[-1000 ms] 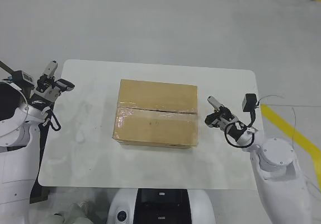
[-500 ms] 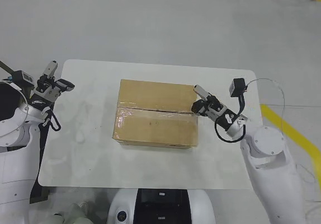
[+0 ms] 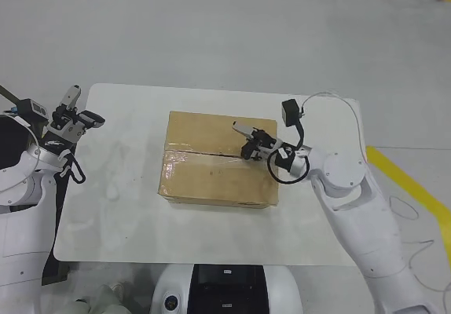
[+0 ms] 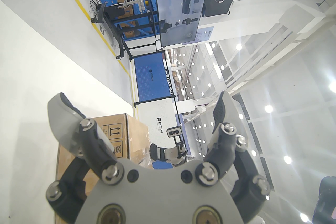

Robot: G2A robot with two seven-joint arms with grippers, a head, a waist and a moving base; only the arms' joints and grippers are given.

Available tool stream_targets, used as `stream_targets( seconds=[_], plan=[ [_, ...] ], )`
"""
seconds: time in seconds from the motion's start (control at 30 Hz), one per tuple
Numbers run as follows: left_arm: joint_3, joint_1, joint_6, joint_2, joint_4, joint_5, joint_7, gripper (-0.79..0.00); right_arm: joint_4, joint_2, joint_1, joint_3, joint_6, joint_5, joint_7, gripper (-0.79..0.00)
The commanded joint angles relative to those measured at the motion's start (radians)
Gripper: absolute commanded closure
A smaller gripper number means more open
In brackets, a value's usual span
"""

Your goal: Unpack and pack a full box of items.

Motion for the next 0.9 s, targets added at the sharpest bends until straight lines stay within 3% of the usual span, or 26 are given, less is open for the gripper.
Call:
stream_targets(
  seconds=[0.0, 0.87],
  plan=[
    [0.000, 0.000, 0.000, 0.000, 0.000, 0.000, 0.000, -0.785, 0.006, 0.002, -0.003, -0.001, 0.008, -0.003, 0.007, -0.785],
    [0.000, 0.000, 0.000, 0.000, 0.000, 0.000, 0.000, -0.785, -0.008, 0.010, 0.008, -0.066, 0.015, -0.049, 0.037, -0.785]
  ],
)
